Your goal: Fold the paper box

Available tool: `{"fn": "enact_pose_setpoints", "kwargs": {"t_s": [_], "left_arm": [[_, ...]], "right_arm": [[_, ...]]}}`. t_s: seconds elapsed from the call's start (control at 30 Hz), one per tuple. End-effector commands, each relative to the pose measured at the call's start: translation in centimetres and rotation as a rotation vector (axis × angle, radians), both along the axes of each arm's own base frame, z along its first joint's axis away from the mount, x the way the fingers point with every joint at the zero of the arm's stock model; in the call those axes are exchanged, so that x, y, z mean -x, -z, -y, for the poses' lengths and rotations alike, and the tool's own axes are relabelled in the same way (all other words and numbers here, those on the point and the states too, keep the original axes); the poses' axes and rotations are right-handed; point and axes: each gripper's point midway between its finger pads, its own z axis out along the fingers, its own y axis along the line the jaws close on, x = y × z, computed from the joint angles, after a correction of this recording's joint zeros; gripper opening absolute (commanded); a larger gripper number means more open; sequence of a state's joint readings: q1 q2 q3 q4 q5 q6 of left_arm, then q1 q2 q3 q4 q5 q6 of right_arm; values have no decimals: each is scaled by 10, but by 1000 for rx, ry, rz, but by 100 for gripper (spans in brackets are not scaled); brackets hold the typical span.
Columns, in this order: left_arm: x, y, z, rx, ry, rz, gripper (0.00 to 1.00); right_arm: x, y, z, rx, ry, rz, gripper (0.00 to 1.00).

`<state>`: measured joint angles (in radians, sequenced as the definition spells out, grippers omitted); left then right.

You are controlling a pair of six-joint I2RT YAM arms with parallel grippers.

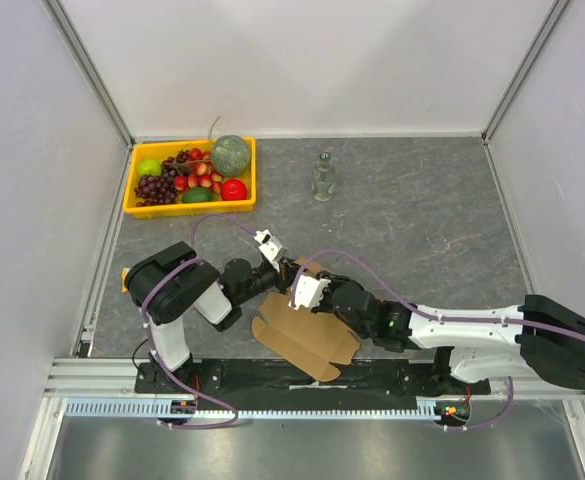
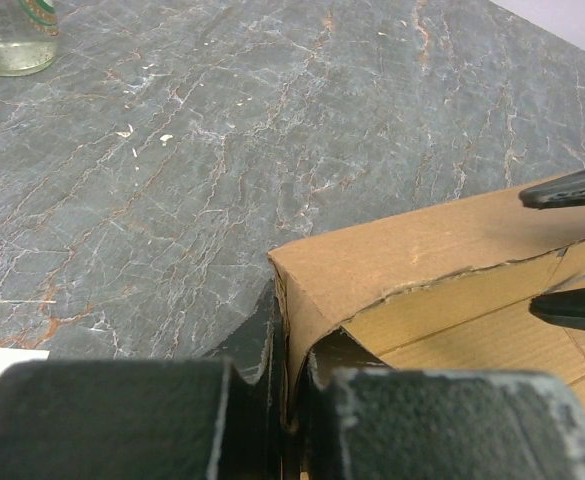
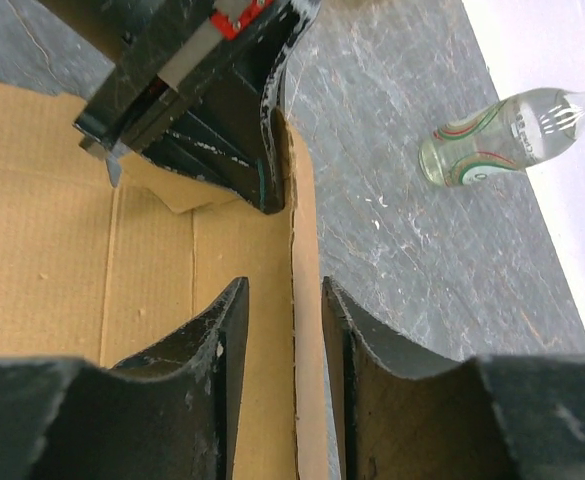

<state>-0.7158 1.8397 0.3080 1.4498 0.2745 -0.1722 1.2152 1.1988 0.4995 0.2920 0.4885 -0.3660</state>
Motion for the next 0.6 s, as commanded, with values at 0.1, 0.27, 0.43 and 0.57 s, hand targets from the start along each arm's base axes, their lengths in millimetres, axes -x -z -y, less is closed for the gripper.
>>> {"fn": "enact_pose_setpoints", "kwargs": {"t_s": [0.1,0.27,0.43,0.57], "left_arm": [[8,-31,6,78,50,153,12],[12,-31,7,87,67,140,32],[20,-36,6,106,85,129,42],[25,-41,1,115,82,124,49]], "right_arm": [[-11,-7,-1,23,52,41,30],[-10,-7,-2,21,43,39,13],[-10,-9,-1,25,44,47,10],[-10,-10,1,34,46,50,9]]}}
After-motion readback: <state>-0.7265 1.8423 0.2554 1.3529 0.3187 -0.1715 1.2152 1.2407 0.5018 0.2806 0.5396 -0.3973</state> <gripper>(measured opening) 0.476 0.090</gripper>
